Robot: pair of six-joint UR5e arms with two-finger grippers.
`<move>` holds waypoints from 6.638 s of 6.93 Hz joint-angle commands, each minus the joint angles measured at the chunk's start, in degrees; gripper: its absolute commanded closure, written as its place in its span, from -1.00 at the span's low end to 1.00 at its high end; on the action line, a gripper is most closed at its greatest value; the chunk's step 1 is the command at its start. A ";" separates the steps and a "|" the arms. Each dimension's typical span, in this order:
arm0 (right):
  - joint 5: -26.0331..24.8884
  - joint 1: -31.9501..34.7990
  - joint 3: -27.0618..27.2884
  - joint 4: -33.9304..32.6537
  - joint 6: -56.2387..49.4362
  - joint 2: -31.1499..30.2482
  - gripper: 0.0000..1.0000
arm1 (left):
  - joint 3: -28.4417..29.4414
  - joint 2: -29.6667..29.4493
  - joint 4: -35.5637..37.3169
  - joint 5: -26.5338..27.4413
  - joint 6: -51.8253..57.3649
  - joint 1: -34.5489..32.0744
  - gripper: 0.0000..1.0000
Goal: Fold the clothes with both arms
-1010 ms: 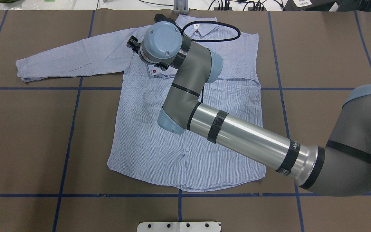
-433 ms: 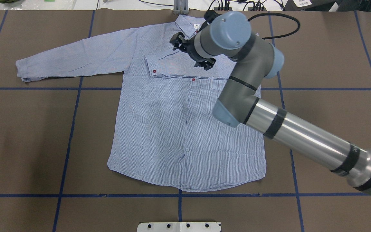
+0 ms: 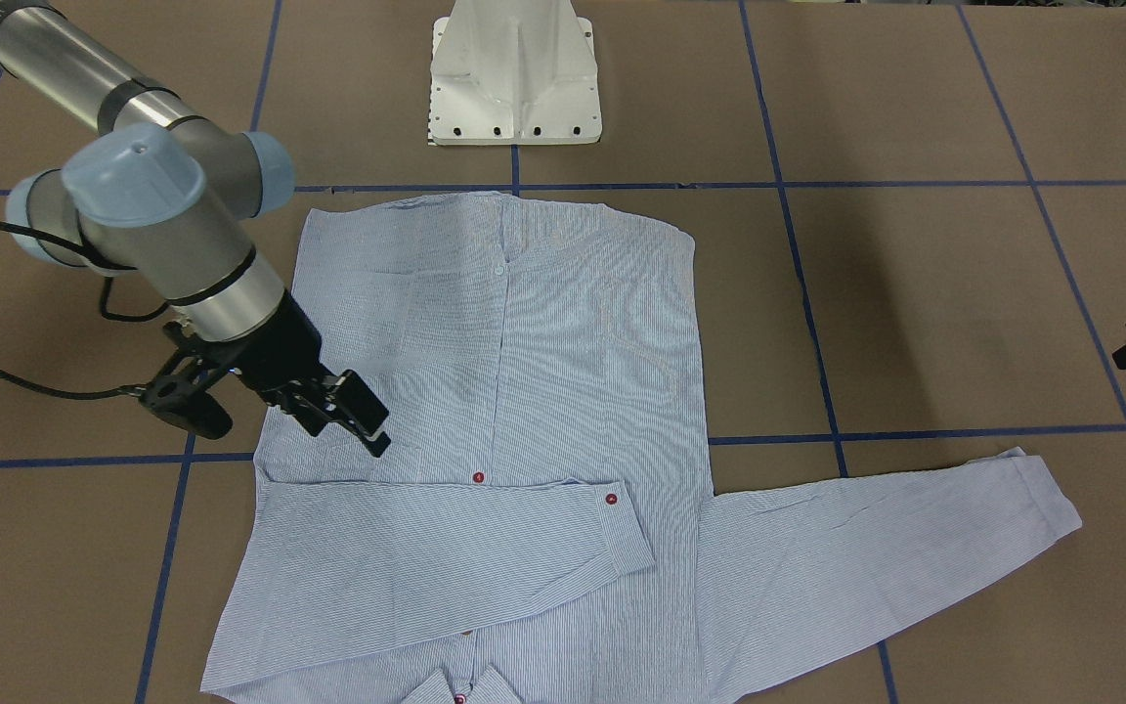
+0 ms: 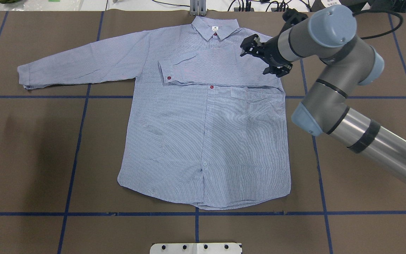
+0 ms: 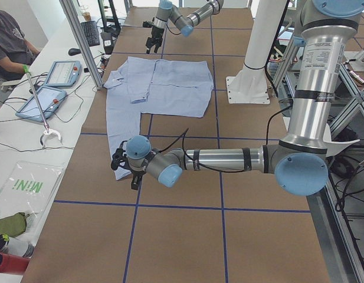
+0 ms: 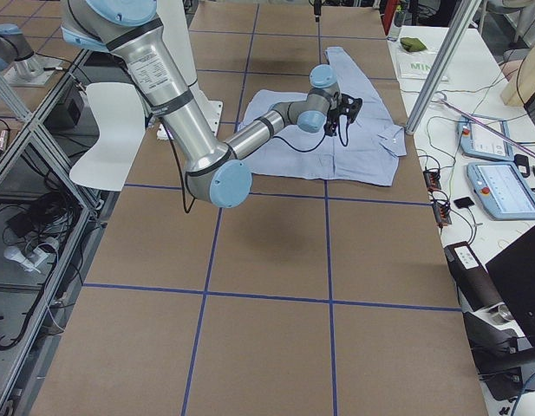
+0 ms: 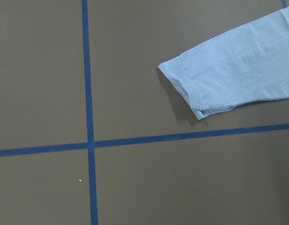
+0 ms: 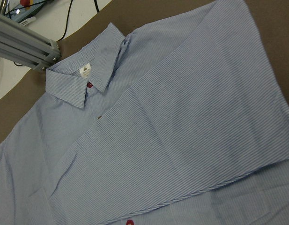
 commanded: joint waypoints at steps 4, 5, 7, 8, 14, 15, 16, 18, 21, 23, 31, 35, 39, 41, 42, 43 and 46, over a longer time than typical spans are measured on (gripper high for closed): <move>1.79 2.75 6.08 0.54 -3.68 -9.60 -1.00 | 12.04 -10.28 -8.16 5.24 -23.46 10.63 -0.58; 1.45 2.75 6.25 0.54 -3.59 -9.69 -1.00 | 12.13 -10.28 -8.35 6.95 -23.47 10.90 -0.49; 0.31 2.66 6.51 0.54 -3.41 -9.96 -1.00 | 12.75 -9.84 -8.26 7.23 -22.85 10.81 -0.34; -0.39 2.58 6.60 0.45 -3.33 -9.96 -1.00 | 14.05 -10.37 -8.43 7.31 -22.76 10.90 -0.28; -2.59 2.22 6.78 0.45 -2.80 -9.96 -1.00 | 12.76 -10.28 -8.26 10.21 -22.94 10.38 1.00; -2.95 1.96 6.78 0.45 -2.71 -9.96 -1.00 | 12.31 -10.28 -8.09 10.21 -23.03 10.29 1.00; -2.95 1.87 6.78 0.37 -2.71 -9.96 -1.00 | 10.05 -10.37 -7.82 10.21 -23.03 9.07 1.00; -2.51 2.13 6.78 0.45 -2.97 -11.96 -1.00 | 1.80 -12.81 -3.29 10.65 -24.86 9.05 1.00; -2.08 5.28 6.87 4.65 -4.37 -19.07 -1.00 | -6.22 -25.62 10.00 13.29 -37.81 17.01 1.00; 6.48 15.17 5.65 4.24 -17.06 -21.90 -1.00 | -5.19 -35.28 10.11 19.93 -50.92 27.63 1.00; 15.07 21.38 3.17 4.76 -23.89 -24.55 -1.00 | 7.56 -52.65 9.23 36.49 -68.64 42.10 1.00; 15.15 19.81 3.70 4.93 -22.85 -23.94 -1.00 | 9.78 -56.52 9.84 37.64 -71.89 42.89 -0.69; 6.60 -1.92 22.36 4.15 0.67 -29.87 -1.00 | -21.64 -34.68 15.28 33.51 -62.53 42.45 -0.67; -5.90 -16.00 30.48 4.06 10.59 -37.87 -1.00 | -33.69 -24.84 16.35 33.51 -54.18 41.40 -0.65; -12.38 -23.89 32.25 4.06 15.78 -40.52 -0.98 | -34.88 -23.74 16.35 33.68 -54.05 41.49 -0.65; -22.62 -31.97 32.44 3.80 20.62 -41.15 -0.92 | -35.50 -23.56 16.44 33.59 -54.05 41.14 -0.65; -27.37 -38.81 31.75 -6.10 26.64 -35.74 -0.78 | -35.77 -23.47 16.53 34.21 -54.23 41.40 -0.66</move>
